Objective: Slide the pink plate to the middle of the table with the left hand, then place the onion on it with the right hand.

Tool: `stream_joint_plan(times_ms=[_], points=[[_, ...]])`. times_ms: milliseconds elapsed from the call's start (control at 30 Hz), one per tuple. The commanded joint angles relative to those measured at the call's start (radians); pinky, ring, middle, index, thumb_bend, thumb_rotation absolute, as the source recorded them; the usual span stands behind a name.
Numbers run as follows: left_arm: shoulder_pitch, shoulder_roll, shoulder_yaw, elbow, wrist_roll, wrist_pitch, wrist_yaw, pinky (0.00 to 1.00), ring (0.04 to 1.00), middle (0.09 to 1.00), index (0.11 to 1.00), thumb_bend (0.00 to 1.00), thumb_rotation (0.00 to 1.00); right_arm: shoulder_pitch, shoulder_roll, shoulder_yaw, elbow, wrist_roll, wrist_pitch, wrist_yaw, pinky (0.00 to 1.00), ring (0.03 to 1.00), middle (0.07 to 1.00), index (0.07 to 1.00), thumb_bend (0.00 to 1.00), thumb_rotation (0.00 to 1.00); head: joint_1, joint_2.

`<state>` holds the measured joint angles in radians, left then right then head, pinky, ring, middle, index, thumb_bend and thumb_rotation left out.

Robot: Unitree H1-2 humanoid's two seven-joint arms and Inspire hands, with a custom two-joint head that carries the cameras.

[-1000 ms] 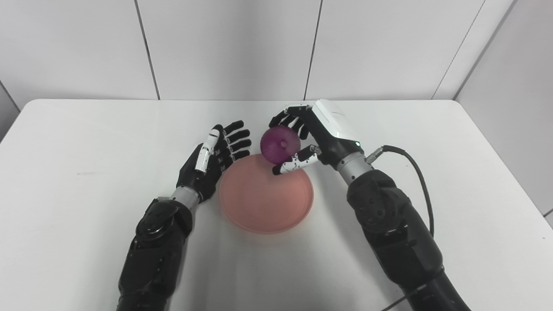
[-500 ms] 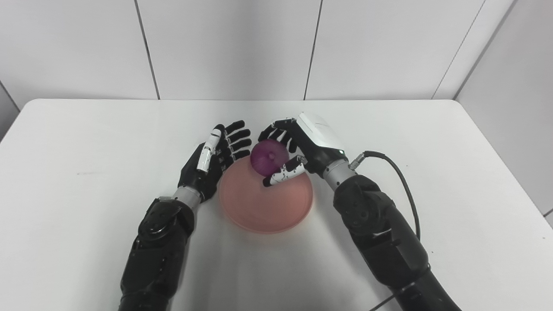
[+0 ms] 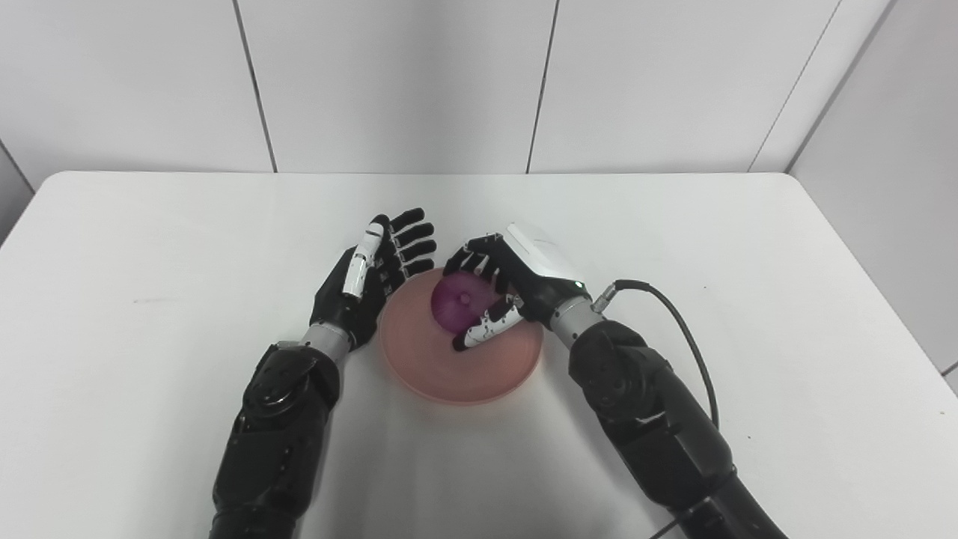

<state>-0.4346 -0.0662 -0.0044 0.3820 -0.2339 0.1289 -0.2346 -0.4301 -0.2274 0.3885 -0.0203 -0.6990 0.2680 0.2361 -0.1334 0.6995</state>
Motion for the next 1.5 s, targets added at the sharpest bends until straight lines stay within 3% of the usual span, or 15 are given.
stream_joint_plan(times_ms=[0,567,833,867,933,1000,1100,1333,1467], points=[[-0.013,-0.005,-0.003,-0.005,0.005,-0.02,0.001,0.78,0.811,0.813,0.782,0.35,1.0,-0.017,-0.003,-0.001,-0.016,-0.005,-0.045,-0.02,0.36,0.447,0.537,0.49,0.52,0.13,0.001,0.001],[-0.011,-0.009,-0.003,-0.016,0.002,-0.006,0.005,0.78,0.81,0.813,0.787,0.35,1.0,0.003,-0.008,0.025,-0.014,-0.009,-0.039,-0.013,0.32,0.412,0.519,0.49,0.52,0.14,0.0,0.007],[-0.009,-0.01,-0.004,-0.021,0.005,-0.002,0.008,0.78,0.807,0.811,0.785,0.35,1.0,0.008,-0.006,0.028,-0.056,-0.016,-0.008,0.01,0.39,0.491,0.583,0.492,0.52,0.14,-0.003,0.011],[-0.009,-0.01,-0.004,-0.021,0.006,0.0,0.01,0.78,0.807,0.81,0.785,0.35,1.0,0.008,-0.004,0.028,-0.062,-0.02,-0.002,0.014,0.41,0.511,0.6,0.568,0.73,0.17,-0.003,0.011],[-0.009,-0.01,-0.005,-0.017,0.007,-0.002,0.008,0.78,0.809,0.812,0.787,0.35,1.0,0.009,-0.002,0.028,-0.078,-0.033,0.018,0.036,0.42,0.529,0.619,0.625,0.86,0.2,-0.003,0.011],[-0.01,-0.009,-0.007,-0.016,0.008,-0.005,0.007,0.78,0.809,0.812,0.787,0.35,1.0,0.008,-0.003,0.029,-0.094,-0.046,0.036,0.065,0.41,0.533,0.628,0.654,0.92,0.23,-0.002,0.011],[-0.008,-0.011,-0.006,-0.019,0.007,-0.005,0.008,0.77,0.806,0.81,0.785,0.35,1.0,0.006,-0.01,0.035,-0.117,-0.062,0.06,0.109,0.38,0.515,0.626,0.698,0.96,0.29,-0.003,0.012],[-0.008,-0.01,-0.005,-0.02,0.006,-0.005,0.007,0.78,0.809,0.811,0.784,0.35,1.0,0.009,-0.017,0.032,-0.147,-0.082,0.065,0.177,0.61,0.71,0.762,0.76,1.0,0.37,-0.003,0.014],[-0.007,-0.011,-0.004,-0.022,0.006,-0.003,0.009,0.77,0.806,0.81,0.784,0.35,1.0,0.012,-0.018,0.027,-0.151,-0.084,0.058,0.186,0.62,0.725,0.775,0.775,1.0,0.38,-0.003,0.014]])
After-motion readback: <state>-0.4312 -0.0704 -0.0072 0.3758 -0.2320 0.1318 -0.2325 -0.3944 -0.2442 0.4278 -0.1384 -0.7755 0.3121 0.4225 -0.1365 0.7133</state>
